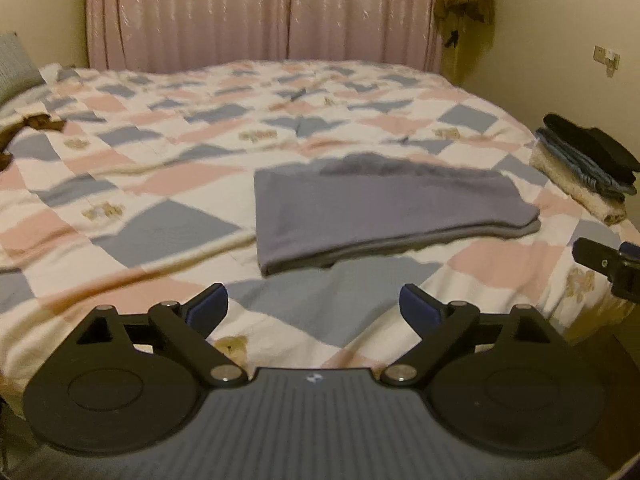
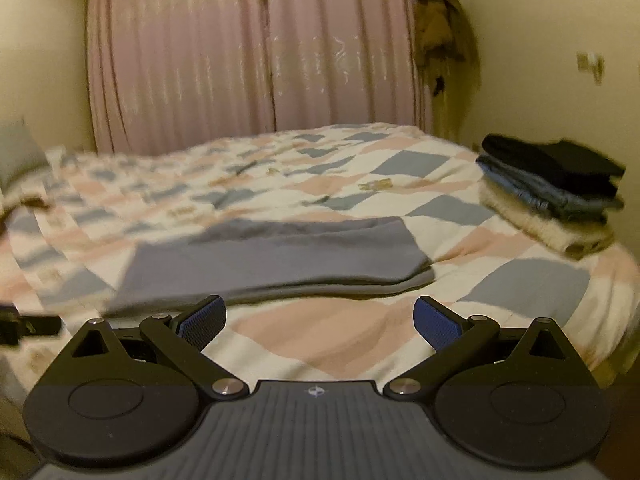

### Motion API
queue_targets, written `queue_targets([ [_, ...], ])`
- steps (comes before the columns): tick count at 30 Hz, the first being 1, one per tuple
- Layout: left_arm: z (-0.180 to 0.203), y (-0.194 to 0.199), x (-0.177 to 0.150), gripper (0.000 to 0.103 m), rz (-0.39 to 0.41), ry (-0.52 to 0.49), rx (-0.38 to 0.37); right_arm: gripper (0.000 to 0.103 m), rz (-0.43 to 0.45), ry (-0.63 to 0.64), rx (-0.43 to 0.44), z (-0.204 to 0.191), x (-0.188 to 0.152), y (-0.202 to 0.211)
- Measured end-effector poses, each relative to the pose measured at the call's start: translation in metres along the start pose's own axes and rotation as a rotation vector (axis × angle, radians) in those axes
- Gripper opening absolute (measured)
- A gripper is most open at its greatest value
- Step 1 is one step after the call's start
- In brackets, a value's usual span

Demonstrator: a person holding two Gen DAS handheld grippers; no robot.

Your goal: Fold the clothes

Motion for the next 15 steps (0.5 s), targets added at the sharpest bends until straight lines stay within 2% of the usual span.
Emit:
queue_targets([
  [3, -0.01, -0.022, -0.004, 0.082, -0.054, 0.033, -0.066, 0.103, -0.036, 0.081, -0.025, -0.002, -0.008, -0.017],
  [6, -0.028, -0.044, -0.001, 0.069, -0.101, 0.09, -0.14, 0.1, -0.06, 0.161, -0.006, -0.015, -0.011, -0.04],
  [9, -0.051, -0.067, 0.008, 0.064, -0.14, 0.147, -0.194, 0.089, -0.064, 0.291, 0.04, -0.047, -0.01, -0.066],
  [11, -0.066, -0.082, 0.016, 0.053, -0.163, 0.185, -0.222, 0.082, -0.067, 0.389, 0.073, -0.076, -0.011, -0.084],
  [13, -0.081, -0.096, 0.024, 0.049, -0.186, 0.221, -0.245, 0.073, -0.081, 0.46, 0.121, -0.106, -0.013, -0.104],
  [15, -0.095, -0.107, 0.032, 0.048, -0.202, 0.256, -0.27, 0.068, -0.093, 0.525, 0.169, -0.136, -0.015, -0.124],
])
Point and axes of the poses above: each gripper's, at about its wrist camera, not at the fingertips, and y roughly against the way its jaws point, z to its right, x to its top, the point moved 8 cm from there along -y, roughly the way its jaws point, and after that the axes turned 14 degrees about x, right-handed, at the moved point
